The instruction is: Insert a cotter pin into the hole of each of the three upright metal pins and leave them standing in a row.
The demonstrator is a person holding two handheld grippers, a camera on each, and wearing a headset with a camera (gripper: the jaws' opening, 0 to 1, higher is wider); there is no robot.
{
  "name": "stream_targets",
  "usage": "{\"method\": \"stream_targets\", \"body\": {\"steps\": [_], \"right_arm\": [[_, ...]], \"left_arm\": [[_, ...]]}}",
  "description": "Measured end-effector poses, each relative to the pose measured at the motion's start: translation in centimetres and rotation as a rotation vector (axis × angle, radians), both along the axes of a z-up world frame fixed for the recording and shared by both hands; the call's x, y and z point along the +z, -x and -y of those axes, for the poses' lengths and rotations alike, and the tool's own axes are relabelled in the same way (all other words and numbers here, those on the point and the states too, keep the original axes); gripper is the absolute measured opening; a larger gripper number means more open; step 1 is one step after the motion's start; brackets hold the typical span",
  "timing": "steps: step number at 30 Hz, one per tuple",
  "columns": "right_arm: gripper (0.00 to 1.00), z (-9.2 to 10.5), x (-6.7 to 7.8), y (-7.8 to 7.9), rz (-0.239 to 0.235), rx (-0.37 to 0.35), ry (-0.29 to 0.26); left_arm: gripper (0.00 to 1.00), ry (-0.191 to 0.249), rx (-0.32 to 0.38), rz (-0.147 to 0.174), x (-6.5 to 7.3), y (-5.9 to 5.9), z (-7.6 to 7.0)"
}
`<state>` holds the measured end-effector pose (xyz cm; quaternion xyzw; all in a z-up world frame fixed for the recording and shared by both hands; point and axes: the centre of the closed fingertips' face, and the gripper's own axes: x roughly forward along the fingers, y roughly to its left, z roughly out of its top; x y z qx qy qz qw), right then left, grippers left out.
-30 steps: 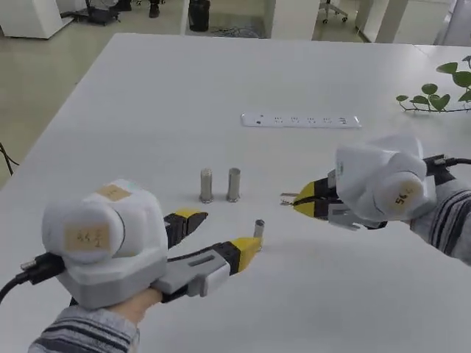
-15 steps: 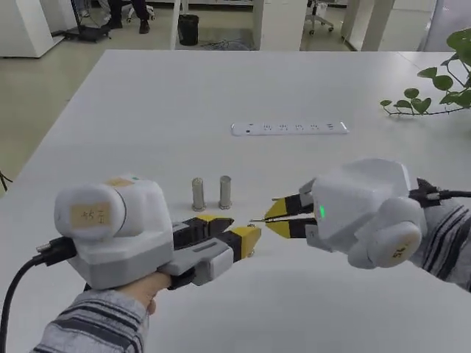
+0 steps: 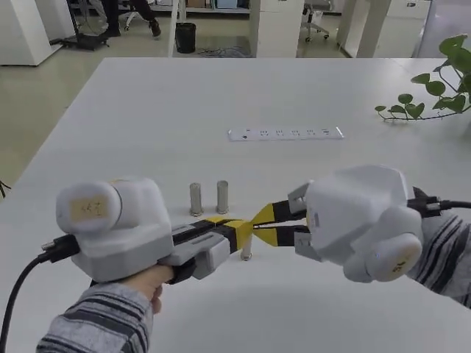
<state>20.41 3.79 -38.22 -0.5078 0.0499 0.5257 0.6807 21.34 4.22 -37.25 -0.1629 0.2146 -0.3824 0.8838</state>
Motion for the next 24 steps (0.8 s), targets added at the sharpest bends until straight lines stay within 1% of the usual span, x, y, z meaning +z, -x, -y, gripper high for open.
{"method": "stream_targets", "body": {"steps": [2,5,8,10,13,17,18,19,20,21,22,23,24], "right_arm": [[0.0,-0.04,0.15,-0.05,0.0,-0.004,-0.007],[0.0,-0.13,0.48,-0.11,-0.003,-0.014,-0.024],[0.0,-0.16,0.65,-0.13,0.0,-0.017,-0.028],[0.0,-0.16,0.65,-0.12,-0.001,-0.019,-0.026],[0.0,-0.15,0.62,-0.06,0.001,-0.02,-0.022],[0.0,-0.15,0.66,0.05,-0.004,-0.026,-0.03],[0.0,-0.12,0.55,0.14,-0.011,-0.023,-0.022],[0.0,-0.11,0.54,0.13,-0.009,-0.023,-0.018],[0.0,-0.13,0.55,0.11,-0.009,-0.023,-0.019],[0.0,-0.06,0.56,0.07,-0.013,-0.032,-0.02],[0.0,-0.02,0.59,-0.02,-0.015,-0.038,-0.023],[0.0,0.08,0.57,-0.03,-0.034,-0.046,-0.03],[0.0,0.11,0.51,0.03,-0.054,-0.054,-0.04]], "left_arm": [[0.0,0.008,-0.004,0.001,0.15,0.03,0.11],[0.0,0.018,-0.006,-0.003,0.23,0.03,0.19],[0.0,0.024,-0.007,-0.003,0.27,-0.04,0.13],[0.0,0.025,-0.009,-0.009,0.12,-0.09,0.14],[0.0,0.022,-0.015,-0.004,0.14,-0.05,0.17],[0.0,0.025,-0.027,-0.002,0.13,0.03,0.18],[0.0,0.002,-0.05,0.019,0.01,0.15,0.22],[0.0,-0.01,-0.057,0.039,0.06,0.17,0.27],[0.0,-0.033,-0.07,0.075,0.15,0.16,0.28],[0.0,-0.065,-0.091,0.122,0.29,0.27,0.31],[0.0,-0.076,-0.102,0.147,0.43,0.34,0.33],[0.0,-0.088,-0.122,0.173,0.59,0.52,0.42],[0.0,-0.103,-0.134,0.189,0.55,0.66,0.42]]}}
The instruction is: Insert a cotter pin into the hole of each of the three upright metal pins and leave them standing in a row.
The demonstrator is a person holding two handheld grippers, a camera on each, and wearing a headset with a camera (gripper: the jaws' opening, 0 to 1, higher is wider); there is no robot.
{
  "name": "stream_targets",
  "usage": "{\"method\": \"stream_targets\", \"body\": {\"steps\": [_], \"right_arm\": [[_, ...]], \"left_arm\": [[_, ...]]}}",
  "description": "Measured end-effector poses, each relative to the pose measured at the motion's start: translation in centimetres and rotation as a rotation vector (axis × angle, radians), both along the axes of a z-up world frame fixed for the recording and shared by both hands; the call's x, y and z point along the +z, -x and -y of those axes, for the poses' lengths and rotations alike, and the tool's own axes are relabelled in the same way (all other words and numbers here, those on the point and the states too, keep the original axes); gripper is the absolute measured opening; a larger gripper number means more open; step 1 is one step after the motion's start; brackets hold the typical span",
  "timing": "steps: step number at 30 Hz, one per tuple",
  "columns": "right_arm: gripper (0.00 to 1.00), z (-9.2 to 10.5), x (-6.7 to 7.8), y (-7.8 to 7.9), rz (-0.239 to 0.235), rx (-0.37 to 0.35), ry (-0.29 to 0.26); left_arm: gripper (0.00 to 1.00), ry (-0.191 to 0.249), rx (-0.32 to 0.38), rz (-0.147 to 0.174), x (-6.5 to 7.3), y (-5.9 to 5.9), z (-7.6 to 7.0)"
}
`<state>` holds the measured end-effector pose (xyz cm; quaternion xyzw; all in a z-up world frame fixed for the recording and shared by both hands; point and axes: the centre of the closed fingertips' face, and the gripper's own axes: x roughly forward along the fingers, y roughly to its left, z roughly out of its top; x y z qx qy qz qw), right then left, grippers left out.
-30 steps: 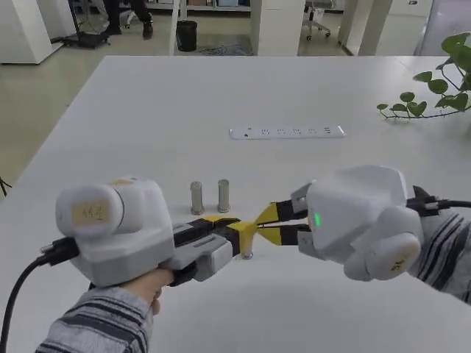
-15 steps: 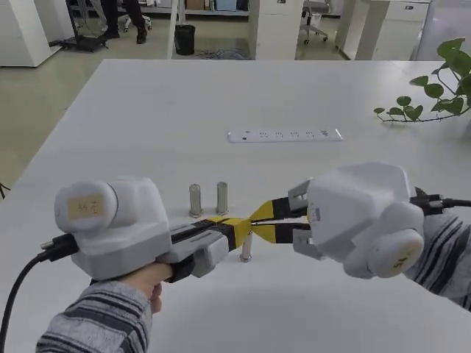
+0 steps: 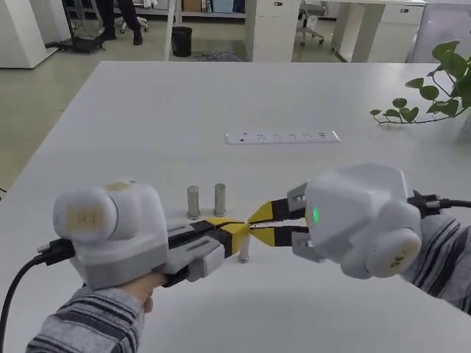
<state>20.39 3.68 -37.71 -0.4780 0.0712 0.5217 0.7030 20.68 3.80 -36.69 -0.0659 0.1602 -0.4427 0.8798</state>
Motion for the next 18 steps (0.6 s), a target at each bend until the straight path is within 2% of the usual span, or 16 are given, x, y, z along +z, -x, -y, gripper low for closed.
{"method": "stream_targets", "body": {"steps": [4,7,9,10,11,14,18], "right_arm": [[0.0,0.2,-0.1,0.1,-0.033,-0.011,-0.009],[0.0,0.2,-0.4,0.5,-0.065,-0.007,-0.015],[0.0,0.2,-0.5,0.7,-0.074,0.0,-0.009],[0.0,0.1,-0.6,0.9,-0.074,0.008,0.0],[0.0,0.1,-0.7,0.9,-0.074,0.009,0.002],[0.0,0.1,-1.0,1.2,-0.073,0.017,0.027],[0.0,0.2,-1.3,1.4,-0.072,0.027,0.054]], "left_arm": [[0.0,-0.09,-0.08,0.09,-0.3,0.8,0.2],[0.0,-0.113,-0.117,0.129,-0.2,1.2,0.3],[0.0,-0.108,-0.128,0.122,-0.3,1.4,0.3],[0.0,-0.135,-0.147,0.145,-0.5,1.5,0.3],[0.0,-0.142,-0.15,0.15,-0.5,1.5,0.3],[0.0,-0.196,-0.175,0.191,-0.7,1.7,0.4],[0.0,-0.205,-0.185,0.194,-1.0,1.7,0.4]]}}
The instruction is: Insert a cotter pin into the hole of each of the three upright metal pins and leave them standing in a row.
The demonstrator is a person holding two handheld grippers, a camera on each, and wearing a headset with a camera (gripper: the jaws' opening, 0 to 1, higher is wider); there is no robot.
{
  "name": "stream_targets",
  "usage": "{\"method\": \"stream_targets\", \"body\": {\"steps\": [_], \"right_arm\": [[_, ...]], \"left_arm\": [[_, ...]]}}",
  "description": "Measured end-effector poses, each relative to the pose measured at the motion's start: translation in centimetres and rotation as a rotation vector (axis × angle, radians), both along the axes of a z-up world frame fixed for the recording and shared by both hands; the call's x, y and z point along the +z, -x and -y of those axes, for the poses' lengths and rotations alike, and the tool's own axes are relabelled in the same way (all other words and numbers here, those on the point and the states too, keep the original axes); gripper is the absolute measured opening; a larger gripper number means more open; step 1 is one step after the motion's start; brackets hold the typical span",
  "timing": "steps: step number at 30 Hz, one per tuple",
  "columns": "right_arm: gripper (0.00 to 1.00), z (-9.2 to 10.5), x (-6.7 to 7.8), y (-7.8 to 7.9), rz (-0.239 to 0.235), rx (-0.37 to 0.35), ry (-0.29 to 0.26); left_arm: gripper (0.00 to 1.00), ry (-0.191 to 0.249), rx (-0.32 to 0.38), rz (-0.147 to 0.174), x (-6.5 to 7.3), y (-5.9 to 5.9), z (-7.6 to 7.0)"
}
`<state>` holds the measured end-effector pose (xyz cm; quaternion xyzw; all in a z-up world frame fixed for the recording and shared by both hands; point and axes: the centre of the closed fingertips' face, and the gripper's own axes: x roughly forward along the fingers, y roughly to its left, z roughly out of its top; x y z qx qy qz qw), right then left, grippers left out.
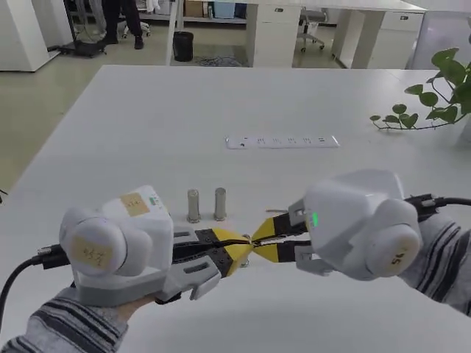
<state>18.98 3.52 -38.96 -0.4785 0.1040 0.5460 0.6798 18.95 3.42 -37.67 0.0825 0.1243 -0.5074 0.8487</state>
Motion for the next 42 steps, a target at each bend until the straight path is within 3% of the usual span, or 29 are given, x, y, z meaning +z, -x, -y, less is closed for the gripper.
{"method": "stream_targets", "body": {"steps": [6,9,11,16,24,29,38,42], "right_arm": [[0.0,0.2,-0.5,0.0,0.01,0.012,0.029],[0.0,0.1,-0.5,0.0,0.011,0.016,0.025],[0.0,0.1,-0.5,0.0,0.017,0.02,0.028],[0.0,0.2,-0.7,-0.1,0.014,0.016,0.033],[0.0,1.4,-0.8,-1.3,0.026,-0.052,0.027],[0.0,2.3,-1.3,-1.9,0.034,-0.088,0.044],[0.0,3.7,-2.2,-3.5,0.022,-0.149,0.057],[0.0,4.3,-2.8,-4.2,0.013,-0.171,0.074]], "left_arm": [[0.0,-0.013,0.006,0.0,-0.4,-0.2,0.1],[0.02,0.012,0.014,-0.017,-0.1,-0.3,0.2],[0.08,0.004,0.023,-0.001,-0.1,-0.5,0.1],[0.13,0.012,0.059,0.006,0.0,-0.9,-0.2],[0.27,0.007,0.134,0.034,-0.1,-1.8,-1.1],[0.34,-0.013,0.178,0.07,-0.7,-2.5,-1.6],[0.39,-0.092,0.241,0.043,-2.9,-3.4,-2.4],[0.38,-0.095,0.269,0.017,-3.9,-4.0,-2.4]]}}
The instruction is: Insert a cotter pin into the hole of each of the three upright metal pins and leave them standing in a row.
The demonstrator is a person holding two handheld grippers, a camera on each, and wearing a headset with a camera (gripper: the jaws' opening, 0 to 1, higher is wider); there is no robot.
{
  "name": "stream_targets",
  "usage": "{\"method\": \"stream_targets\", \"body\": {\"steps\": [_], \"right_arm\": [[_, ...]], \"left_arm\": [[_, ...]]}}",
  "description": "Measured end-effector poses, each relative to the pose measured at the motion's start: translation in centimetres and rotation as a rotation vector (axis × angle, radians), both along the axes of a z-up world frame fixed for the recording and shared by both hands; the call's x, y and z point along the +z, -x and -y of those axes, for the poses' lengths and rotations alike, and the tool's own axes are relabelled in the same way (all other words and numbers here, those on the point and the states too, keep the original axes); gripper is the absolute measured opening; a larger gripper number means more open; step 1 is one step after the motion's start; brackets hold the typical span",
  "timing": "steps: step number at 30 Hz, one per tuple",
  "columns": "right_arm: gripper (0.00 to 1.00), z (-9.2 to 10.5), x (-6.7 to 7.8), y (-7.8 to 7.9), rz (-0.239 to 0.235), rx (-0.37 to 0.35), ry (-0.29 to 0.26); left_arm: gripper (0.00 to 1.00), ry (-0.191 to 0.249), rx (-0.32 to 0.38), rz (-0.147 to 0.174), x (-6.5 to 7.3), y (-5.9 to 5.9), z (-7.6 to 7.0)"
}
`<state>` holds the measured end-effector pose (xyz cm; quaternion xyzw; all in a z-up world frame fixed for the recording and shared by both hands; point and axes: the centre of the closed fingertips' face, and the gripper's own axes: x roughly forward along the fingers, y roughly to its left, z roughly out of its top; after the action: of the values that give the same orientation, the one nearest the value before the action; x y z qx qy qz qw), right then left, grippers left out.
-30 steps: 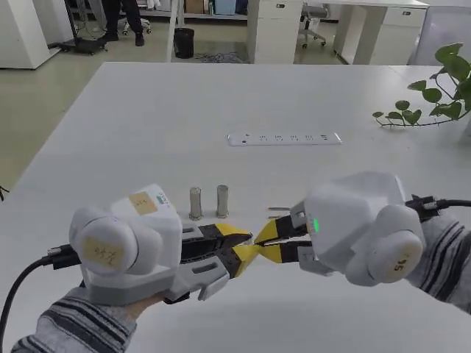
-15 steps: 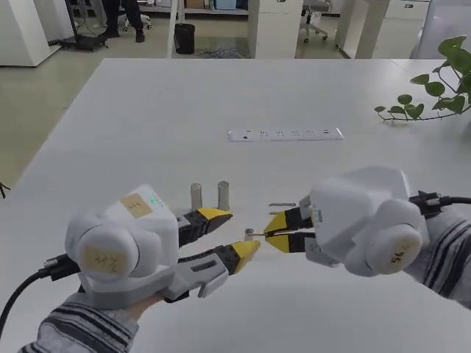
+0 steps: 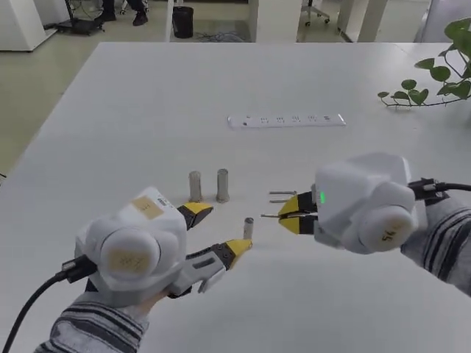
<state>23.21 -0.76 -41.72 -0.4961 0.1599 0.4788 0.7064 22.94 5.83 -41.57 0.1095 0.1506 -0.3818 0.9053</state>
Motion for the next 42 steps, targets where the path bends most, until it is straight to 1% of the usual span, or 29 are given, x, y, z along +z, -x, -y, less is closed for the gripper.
{"method": "stream_targets", "body": {"steps": [1,3,4,6,8,11,13,16,19,22,26,31,33,35,38,41,42], "right_arm": [[0.0,0.1,-0.1,-0.1,-0.001,-0.004,0.002],[0.0,0.3,-0.5,-0.5,-0.003,-0.016,0.01],[0.0,0.4,-0.7,-0.6,-0.005,-0.022,0.01],[0.0,0.5,-1.1,-1.0,-0.014,-0.037,0.007],[0.0,0.7,-1.5,-1.4,-0.018,-0.053,0.01],[0.0,0.8,-2.2,-1.9,-0.031,-0.075,0.009],[0.0,0.9,-2.6,-2.1,-0.04,-0.084,0.006],[0.0,1.0,-3.5,-2.4,-0.053,-0.095,0.02],[0.0,1.1,-4.0,-2.6,-0.059,-0.102,0.024],[0.0,1.2,-4.6,-2.7,-0.06,-0.1,0.044],[0.0,1.0,-4.9,-2.9,-0.067,-0.1,0.046],[0.0,0.6,-5.3,-3.2,-0.063,-0.095,0.056],[0.0,0.4,-5.4,-3.2,-0.062,-0.09,0.061],[0.0,0.2,-5.5,-3.1,-0.068,-0.085,0.059],[0.0,0.0,-5.6,-3.1,-0.064,-0.076,0.066],[0.0,-0.2,-5.5,-3.1,-0.066,-0.073,0.064],[0.0,-0.2,-5.5,-3.2,-0.065,-0.072,0.064]], "left_arm": [[0.37,0.0,0.011,-0.009,-0.2,-0.1,0.0],[0.35,-0.032,0.017,-0.017,-1.0,-0.3,0.0],[0.35,-0.039,0.018,-0.02,-1.2,-0.5,0.1],[0.35,-0.033,0.026,-0.026,-1.6,-0.8,0.4],[0.33,-0.026,0.028,-0.04,-2.0,-1.0,0.7],[0.32,-0.039,0.034,-0.05,-2.7,-1.4,1.1],[0.32,-0.039,0.04,-0.061,-3.2,-1.7,1.3],[0.31,-0.05,0.051,-0.072,-3.9,-2.1,1.5],[0.3,-0.058,0.063,-0.081,-4.6,-2.5,1.6],[0.29,-0.047,0.075,-0.108,-5.2,-3.0,1.9],[0.24,-0.034,0.08,-0.115,-5.4,-3.3,2.2],[0.21,-0.002,0.098,-0.15,-6.0,-3.6,2.8],[0.19,0.003,0.106,-0.161,-6.3,-3.6,3.0],[0.18,0.006,0.115,-0.17,-6.5,-3.6,3.0],[0.15,0.009,0.116,-0.176,-6.7,-3.6,3.2],[0.11,0.022,0.111,-0.177,-6.6,-3.6,3.5],[0.11,0.034,0.122,-0.188,-6.7,-3.7,3.5]]}}
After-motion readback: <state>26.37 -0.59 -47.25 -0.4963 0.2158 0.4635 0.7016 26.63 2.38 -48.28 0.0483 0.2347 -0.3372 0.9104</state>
